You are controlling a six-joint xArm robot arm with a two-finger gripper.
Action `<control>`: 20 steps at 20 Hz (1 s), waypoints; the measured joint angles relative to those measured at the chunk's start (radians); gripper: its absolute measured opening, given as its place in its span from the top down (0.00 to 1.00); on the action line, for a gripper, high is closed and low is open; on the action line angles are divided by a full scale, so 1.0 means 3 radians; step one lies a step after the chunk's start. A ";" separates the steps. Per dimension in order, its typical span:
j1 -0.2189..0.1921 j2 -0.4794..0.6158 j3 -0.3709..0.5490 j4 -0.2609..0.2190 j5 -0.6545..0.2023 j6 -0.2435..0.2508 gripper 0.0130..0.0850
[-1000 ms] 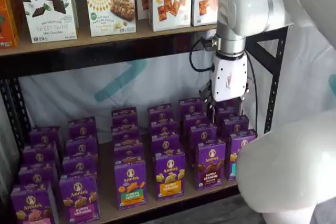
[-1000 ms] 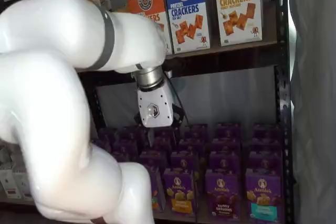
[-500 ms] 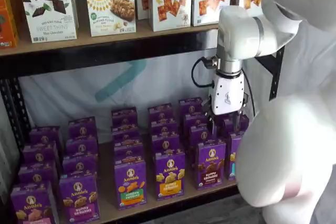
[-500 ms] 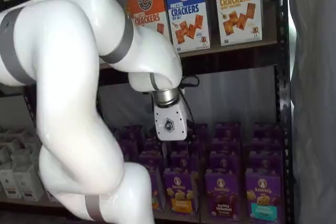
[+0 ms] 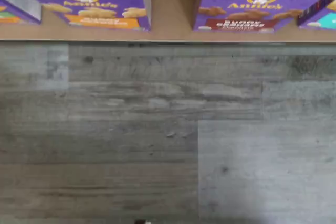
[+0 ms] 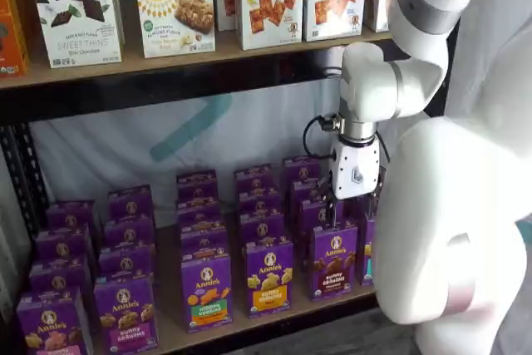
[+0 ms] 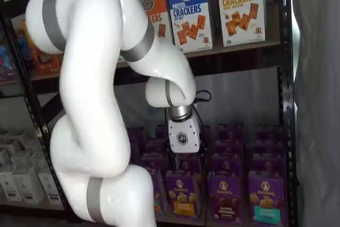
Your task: Pick up the purple box with a brown patch in the center, on the bottom shelf, the fifth box from the left
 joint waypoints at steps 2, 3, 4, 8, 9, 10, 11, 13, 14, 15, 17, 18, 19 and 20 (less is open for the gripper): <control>-0.0024 0.0204 -0.0076 0.0016 -0.0128 -0.0036 0.00; -0.0034 0.0299 -0.0116 0.0021 -0.0174 -0.0051 0.00; -0.0042 0.0387 -0.0155 0.0021 -0.0212 -0.0060 0.00; -0.0080 0.0735 -0.0295 -0.0010 -0.0464 -0.0071 0.00; -0.0086 0.0800 -0.0314 -0.0003 -0.0538 -0.0084 0.00; -0.0090 0.0869 -0.0342 0.0015 -0.0608 -0.0105 0.00; -0.0094 0.0936 -0.0378 0.0021 -0.0648 -0.0114 0.00; -0.0097 0.1076 -0.0469 -0.0014 -0.0696 -0.0085 0.00; -0.0098 0.1140 -0.0504 -0.0043 -0.0738 -0.0059 0.00; -0.0096 0.1208 -0.0542 -0.0072 -0.0781 -0.0031 0.00; -0.0084 0.1343 -0.0626 -0.0090 -0.0838 -0.0005 0.00; -0.0075 0.1419 -0.0674 -0.0081 -0.0865 -0.0004 0.00; -0.0069 0.1492 -0.0717 -0.0094 -0.0903 0.0016 0.00; -0.0063 0.1565 -0.0759 -0.0126 -0.0949 0.0052 0.00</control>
